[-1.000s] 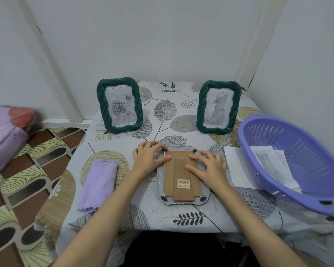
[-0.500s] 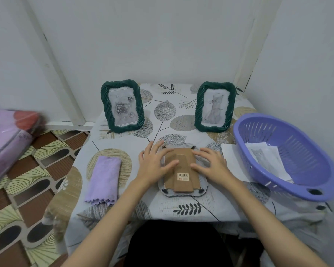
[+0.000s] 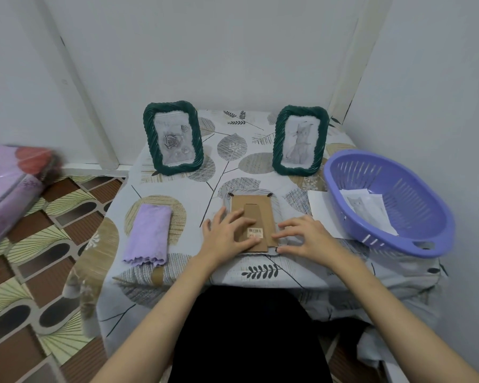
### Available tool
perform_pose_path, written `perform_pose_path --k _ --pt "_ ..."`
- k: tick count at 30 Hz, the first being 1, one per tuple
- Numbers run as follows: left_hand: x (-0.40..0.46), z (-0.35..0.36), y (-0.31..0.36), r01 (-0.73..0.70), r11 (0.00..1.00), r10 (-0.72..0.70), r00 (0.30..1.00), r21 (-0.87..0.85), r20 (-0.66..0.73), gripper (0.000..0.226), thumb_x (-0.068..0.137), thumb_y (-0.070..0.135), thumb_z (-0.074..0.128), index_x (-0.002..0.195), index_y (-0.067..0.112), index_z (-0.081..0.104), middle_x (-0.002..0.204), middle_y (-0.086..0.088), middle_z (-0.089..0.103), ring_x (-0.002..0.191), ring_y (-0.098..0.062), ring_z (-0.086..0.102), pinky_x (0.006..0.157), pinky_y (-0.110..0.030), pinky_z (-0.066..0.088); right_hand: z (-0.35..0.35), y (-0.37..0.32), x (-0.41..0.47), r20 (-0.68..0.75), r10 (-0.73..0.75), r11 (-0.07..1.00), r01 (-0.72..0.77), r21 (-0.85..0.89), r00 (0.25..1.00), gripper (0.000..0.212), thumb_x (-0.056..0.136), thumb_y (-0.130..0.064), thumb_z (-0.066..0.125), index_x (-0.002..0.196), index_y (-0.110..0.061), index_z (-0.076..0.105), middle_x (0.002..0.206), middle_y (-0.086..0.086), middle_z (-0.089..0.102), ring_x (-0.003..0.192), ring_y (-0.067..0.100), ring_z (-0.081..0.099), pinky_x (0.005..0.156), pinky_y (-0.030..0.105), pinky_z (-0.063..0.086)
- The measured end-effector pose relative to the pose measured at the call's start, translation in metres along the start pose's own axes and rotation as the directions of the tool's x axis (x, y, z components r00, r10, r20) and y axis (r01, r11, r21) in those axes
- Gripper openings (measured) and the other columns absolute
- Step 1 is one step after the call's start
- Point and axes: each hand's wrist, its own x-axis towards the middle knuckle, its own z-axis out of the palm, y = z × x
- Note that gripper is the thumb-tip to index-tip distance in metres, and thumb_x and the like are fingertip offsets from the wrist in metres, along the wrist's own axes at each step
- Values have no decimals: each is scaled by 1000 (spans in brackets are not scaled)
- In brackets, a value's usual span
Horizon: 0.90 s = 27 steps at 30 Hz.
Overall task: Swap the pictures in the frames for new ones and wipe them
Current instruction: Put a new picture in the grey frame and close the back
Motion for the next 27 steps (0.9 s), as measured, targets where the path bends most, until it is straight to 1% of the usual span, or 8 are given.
perform_pose_path --k 6,10,12,15,18,21,25,27 --pt "-1 2 -1 5 1000 -5 1000 -6 -19 47 77 61 58 122 49 49 149 20 27 143 -13 6 112 -47 6 0 -3 3 4 -53 996 53 -69 999 38 76 -49 68 109 -31 68 121 -9 61 110 17 47 97 35 35" --pt "-1 2 0 5 1000 -5 1000 1 -13 47 78 62 57 122 49 49 149 20 27 143 -14 6 112 -47 6 2 -1 4 4 -104 988 104 -112 995 36 76 -47 69 105 -26 71 113 -4 66 104 21 53 93 39 40" --pt "-1 3 -1 6 1000 -6 1000 5 -15 47 78 62 57 122 49 49 149 20 27 143 -14 6 112 -47 6 6 -1 3 -38 -134 984 128 -121 990 37 75 -50 65 98 -23 74 103 -1 70 96 24 59 86 43 46" --pt "-1 2 -1 5 1000 -5 1000 -3 -11 46 78 61 58 121 49 49 148 20 28 143 -13 6 111 -46 6 18 0 2 -171 -153 986 138 -97 973 39 69 -51 57 84 -21 76 87 0 73 82 25 63 75 46 51" --pt "-1 2 0 0 1000 0 1000 2 -9 45 77 62 57 120 50 49 148 21 28 143 -13 6 111 -46 6 26 -1 0 -249 -105 994 107 -7 963 34 70 -49 55 80 -23 74 83 -3 70 81 23 62 76 46 50" --pt "-1 2 -1 2 1000 -2 1000 -1 -15 45 78 61 57 120 50 50 148 21 28 143 -13 6 112 -46 6 28 -6 -2 -249 -17 998 31 52 968 37 71 -52 50 81 -25 72 87 -4 66 89 19 58 82 42 43" --pt "-1 3 -1 -7 1000 8 1000 12 -16 46 78 62 56 121 50 49 148 21 27 143 -13 6 111 -46 6 26 -3 3 -239 109 978 -61 200 965 8 79 -33 69 81 -26 73 90 -10 65 95 18 57 91 46 40" --pt "-2 2 -3 -11 1000 11 1000 14 -6 46 78 63 55 122 51 48 148 21 27 143 -13 6 111 -47 6 22 1 8 -217 178 950 -111 293 960 7 82 -32 67 84 -31 73 86 -16 65 91 16 58 93 47 41"
